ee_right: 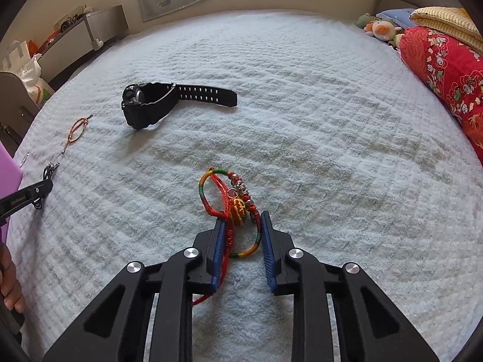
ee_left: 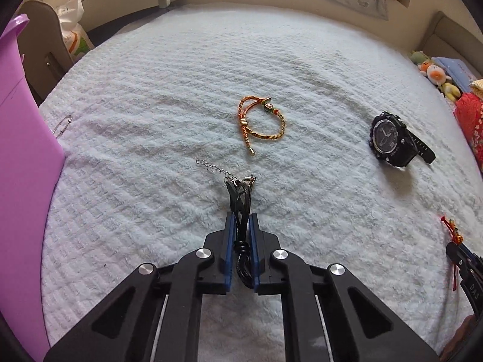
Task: Organize jewelry
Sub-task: 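Grasp the black cord necklace with the left tool while the right tool grasps the heart-charm bracelet, then carry the black cord necklace and heart-charm bracelet over the pink tub with both tools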
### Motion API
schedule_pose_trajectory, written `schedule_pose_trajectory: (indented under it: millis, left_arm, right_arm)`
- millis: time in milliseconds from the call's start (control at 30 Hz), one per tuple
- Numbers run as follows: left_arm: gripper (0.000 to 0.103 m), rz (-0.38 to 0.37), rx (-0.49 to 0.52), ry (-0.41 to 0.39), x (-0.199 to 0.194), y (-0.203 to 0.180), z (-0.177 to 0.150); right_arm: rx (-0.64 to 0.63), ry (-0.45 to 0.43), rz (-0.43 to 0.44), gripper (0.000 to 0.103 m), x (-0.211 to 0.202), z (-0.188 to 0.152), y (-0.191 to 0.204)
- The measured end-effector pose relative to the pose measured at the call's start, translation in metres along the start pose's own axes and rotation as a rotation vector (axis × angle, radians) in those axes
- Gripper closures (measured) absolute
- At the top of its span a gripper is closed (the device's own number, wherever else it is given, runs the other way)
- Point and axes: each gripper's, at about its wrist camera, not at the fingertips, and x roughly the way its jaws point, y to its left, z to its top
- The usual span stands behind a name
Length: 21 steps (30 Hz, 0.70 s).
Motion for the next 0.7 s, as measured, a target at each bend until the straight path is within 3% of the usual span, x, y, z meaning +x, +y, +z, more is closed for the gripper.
schedule_pose_trajectory:
  millis: [333,700]
  left_arm:
    - [0.093,-0.038,0.022,-0.005,-0.048,-0.006,-0.024]
    - [0.093,-0.061,0.054,-0.027,-0.115,-0.001,-0.046]
  right_arm:
    - [0.002,-0.024,0.068,0.082,-0.041,-0.003,0.009]
    - [-0.031,-0.059,0.156,0.082,-0.102,-0.005,0.045]
